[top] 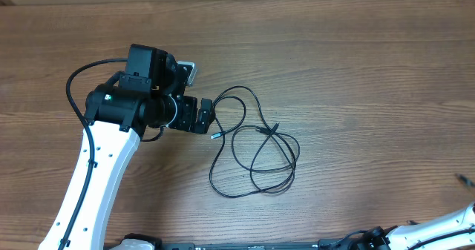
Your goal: Untangle cables
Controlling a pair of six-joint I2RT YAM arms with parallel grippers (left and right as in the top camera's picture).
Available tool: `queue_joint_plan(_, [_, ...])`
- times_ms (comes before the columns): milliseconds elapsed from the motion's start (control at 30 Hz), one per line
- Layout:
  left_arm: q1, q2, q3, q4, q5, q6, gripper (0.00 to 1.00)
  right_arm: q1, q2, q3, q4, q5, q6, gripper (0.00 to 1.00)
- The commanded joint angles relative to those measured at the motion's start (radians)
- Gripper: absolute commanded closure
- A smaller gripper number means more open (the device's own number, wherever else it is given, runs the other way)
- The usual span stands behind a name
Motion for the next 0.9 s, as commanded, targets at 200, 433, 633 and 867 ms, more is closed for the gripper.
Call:
queue_joint_plan(200, [0.000, -0.004, 0.008, 0.004, 0.008, 0.023, 0.00, -0.004, -0.008, 0.002, -0.015, -0.054, -0.056, 0.10])
queue_joint_plan(433, [0.000, -0.004, 0.008, 0.004, 0.008, 0.023, 0.00, -0.005, -0.008, 0.002, -0.015, -0.066, -0.056, 0.09])
queue_joint_plan(633, [0.000, -0.004, 0.008, 0.004, 0.008, 0.023, 0.00, -0.005, -0.008, 0.002, -0.015, -0.066, -0.056, 0.09])
queue_joint_plan(867, [0.000, -0.004, 0.008, 0.004, 0.008, 0.023, 0.00, -0.004, -0.008, 0.002, -0.021, -0.187, -0.169, 0.10])
